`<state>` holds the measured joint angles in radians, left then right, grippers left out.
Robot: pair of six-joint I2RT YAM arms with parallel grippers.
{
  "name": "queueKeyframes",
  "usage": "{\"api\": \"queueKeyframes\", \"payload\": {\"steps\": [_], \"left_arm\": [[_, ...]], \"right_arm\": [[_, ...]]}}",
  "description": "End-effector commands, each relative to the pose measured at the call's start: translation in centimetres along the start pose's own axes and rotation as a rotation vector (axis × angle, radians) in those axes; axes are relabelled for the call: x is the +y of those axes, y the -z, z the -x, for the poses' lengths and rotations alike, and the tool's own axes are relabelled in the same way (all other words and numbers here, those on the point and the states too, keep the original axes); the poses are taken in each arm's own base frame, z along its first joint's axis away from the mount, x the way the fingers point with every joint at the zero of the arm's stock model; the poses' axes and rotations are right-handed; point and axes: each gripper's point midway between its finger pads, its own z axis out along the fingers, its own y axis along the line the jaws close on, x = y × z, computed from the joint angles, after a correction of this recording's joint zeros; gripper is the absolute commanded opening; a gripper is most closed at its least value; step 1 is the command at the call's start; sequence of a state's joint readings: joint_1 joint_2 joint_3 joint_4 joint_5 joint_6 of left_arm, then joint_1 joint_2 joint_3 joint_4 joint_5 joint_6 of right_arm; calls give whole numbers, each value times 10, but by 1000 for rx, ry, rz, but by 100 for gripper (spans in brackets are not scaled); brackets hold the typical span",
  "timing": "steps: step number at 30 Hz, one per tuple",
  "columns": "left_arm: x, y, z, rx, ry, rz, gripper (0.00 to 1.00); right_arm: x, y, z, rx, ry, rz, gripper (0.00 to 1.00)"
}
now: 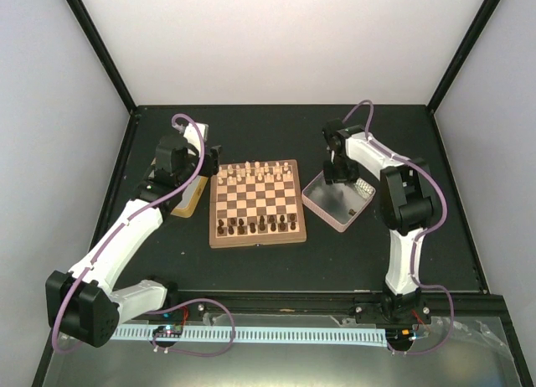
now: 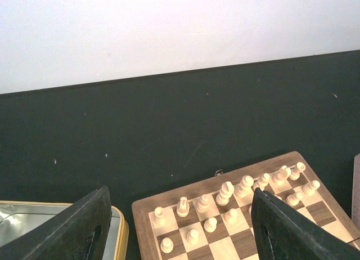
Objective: Set up the chess pieces on the board
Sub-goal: Adjust the storage box at the center of the board, then pick up the chess piece from the storage box.
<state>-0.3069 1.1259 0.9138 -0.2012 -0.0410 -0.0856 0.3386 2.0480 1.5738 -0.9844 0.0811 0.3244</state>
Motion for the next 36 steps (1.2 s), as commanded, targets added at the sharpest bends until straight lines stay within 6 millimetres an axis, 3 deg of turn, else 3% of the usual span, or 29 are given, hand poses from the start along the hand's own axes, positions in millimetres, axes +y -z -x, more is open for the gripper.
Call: {"api": "queueKeyframes", "payload": {"steps": [1, 4, 11, 20, 29, 36], "left_arm": [[3, 2, 21, -48, -6, 12, 70], [3, 1, 19, -44, -2, 10, 70], [2, 0, 14, -36, 1, 4, 70], [2, 1, 14, -36, 2, 5, 70], [2, 0, 12, -31, 6, 1, 70], [2, 0, 11, -30, 7, 1, 70]], "right_arm": [[-19, 14, -56, 180, 82, -59, 49], [-32, 15, -81, 257, 74, -124, 49], [-31, 6, -94, 288, 155, -162, 49], [-45, -11, -83, 249, 187, -276, 42], [-46, -19, -97, 286, 201, -268, 36], [-51, -22, -98, 284, 205, -298, 21]]}}
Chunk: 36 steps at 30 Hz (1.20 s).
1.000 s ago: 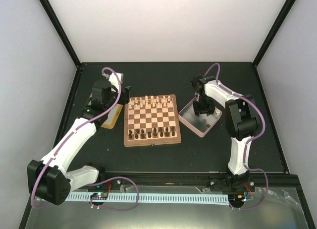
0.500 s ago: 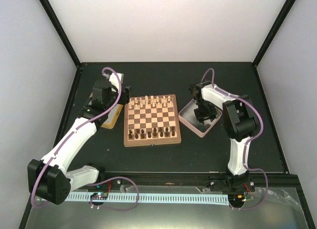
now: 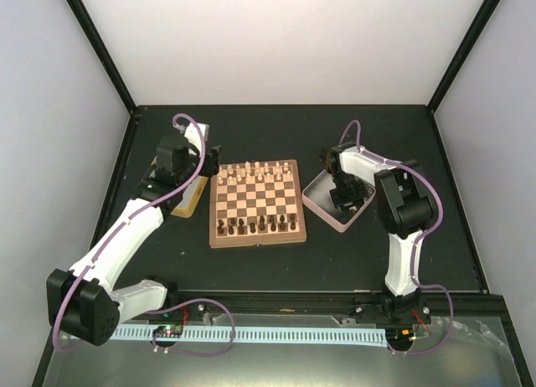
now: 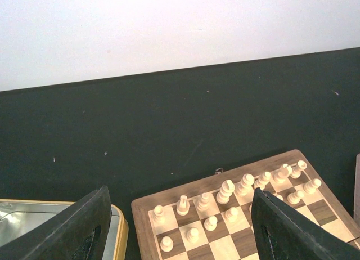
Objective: Set up the chess pieces on the board
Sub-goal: Pick up the chess piece from the storage box, then place the chess piece on the chessboard.
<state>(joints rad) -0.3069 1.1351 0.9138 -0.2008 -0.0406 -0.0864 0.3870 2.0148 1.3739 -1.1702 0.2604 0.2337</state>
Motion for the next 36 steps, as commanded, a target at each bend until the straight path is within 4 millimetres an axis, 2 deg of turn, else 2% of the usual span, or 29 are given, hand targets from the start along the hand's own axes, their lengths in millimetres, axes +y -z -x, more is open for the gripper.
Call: {"api": "queueKeyframes", "payload": {"steps": [1, 5, 9, 14, 19, 23, 27, 32, 36], "left_arm": [[2, 3, 14, -39, 8, 1, 70], [2, 3, 14, -41, 8, 1, 70], [2, 4, 15, -43, 8, 1, 70], [1, 6, 15, -42, 18, -3, 70], [-8, 11, 15, -37, 54, -57, 71], [-29, 18, 9, -16, 76, -181, 72], [-53, 32, -5, 16, 128, -332, 72], [-82, 57, -29, -38, 187, -509, 73], [-108, 75, -50, -64, 221, -638, 78]], "right_arm": [[-5, -8, 1, -3, 0, -44, 17], [-8, -1, 9, -45, -12, -57, 9], [-11, 13, 21, -113, -44, -56, 6], [-7, 49, 42, -273, -133, 41, 4], [14, 108, 68, -492, -258, 298, 3], [35, 149, 74, -590, -315, 529, 3], [64, 185, 70, -667, -338, 791, 4], [102, 235, 58, -738, -341, 1131, 4], [129, 255, 39, -731, -320, 1297, 4]]}}
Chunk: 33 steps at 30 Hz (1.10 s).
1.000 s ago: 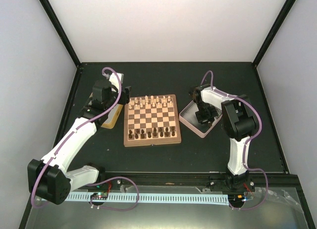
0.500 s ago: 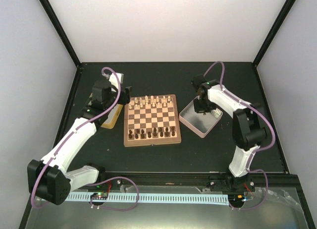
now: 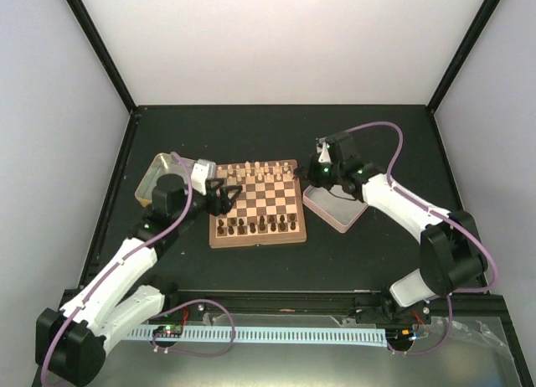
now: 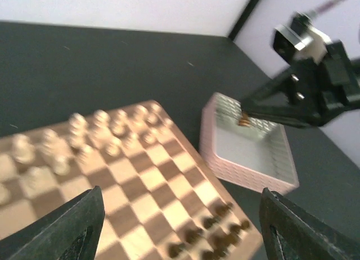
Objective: Set up the chess pieces on the board
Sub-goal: Place the chess piece on the chessboard.
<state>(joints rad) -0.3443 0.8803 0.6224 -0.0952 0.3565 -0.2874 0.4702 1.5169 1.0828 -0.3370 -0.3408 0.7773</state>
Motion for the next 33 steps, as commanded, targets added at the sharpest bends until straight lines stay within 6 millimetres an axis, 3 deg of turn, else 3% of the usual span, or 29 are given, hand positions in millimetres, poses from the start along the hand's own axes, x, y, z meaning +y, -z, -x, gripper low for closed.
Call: {"api": "queueKeyframes", "payload": {"steps": [1, 4, 10, 16, 20, 28, 31, 33], "left_arm": [[-48, 7, -9, -65, 43, -235, 78], [-64, 5, -22, -46, 69, -307, 79], [-75, -2, -24, 21, 121, -335, 77], [-85, -8, -25, 70, 125, -385, 67], [-87, -11, -25, 85, 125, -393, 53], [-89, -9, -26, 86, 96, -406, 15], [-89, -6, -27, 76, 42, -406, 2], [-92, 0, -25, 66, -23, -416, 2]], "right_arm": [[71, 12, -10, -11, -72, 337, 4], [93, 16, -29, 19, -76, 432, 5], [134, 31, -68, 99, 1, 539, 5], [151, 31, -96, 195, 42, 560, 5], [154, 33, -106, 215, 70, 560, 5], [150, 31, -112, 235, 94, 551, 5], [152, 32, -112, 233, 145, 549, 10], [151, 35, -115, 249, 207, 536, 18]]}}
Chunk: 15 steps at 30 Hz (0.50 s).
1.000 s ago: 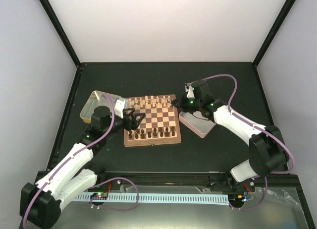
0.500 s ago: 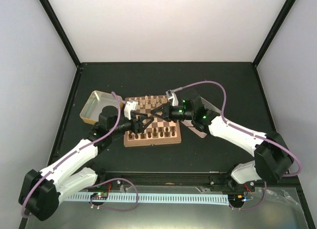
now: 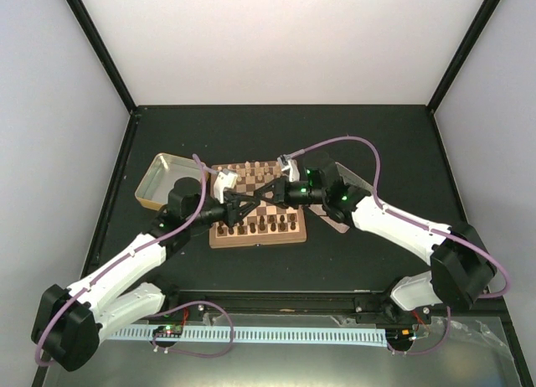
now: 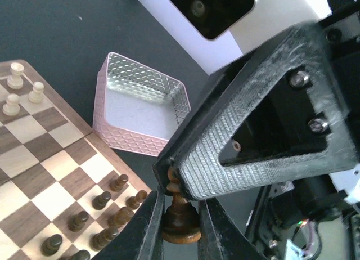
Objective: Set up the chess pieces on the board
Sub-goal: Place the chess piece on the chessboard.
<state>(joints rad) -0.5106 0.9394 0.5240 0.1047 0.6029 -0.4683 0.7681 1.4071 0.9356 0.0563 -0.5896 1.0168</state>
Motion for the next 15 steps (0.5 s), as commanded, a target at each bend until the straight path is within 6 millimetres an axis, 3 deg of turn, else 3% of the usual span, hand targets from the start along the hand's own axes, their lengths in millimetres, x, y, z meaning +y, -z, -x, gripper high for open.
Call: {"api": "queueKeyframes", "payload": {"steps": [1, 11, 15], "left_arm": [[-22, 12, 21, -41, -186, -34, 2], [-57, 27, 5, -10, -314, -191, 2], [-63, 30, 4, -9, -340, -205, 2]], "right_arm": [[21, 4, -8, 79, 166, 22, 22], [29, 16, -34, 271, 300, 17, 29], [36, 16, -37, 299, 299, 41, 22]]}}
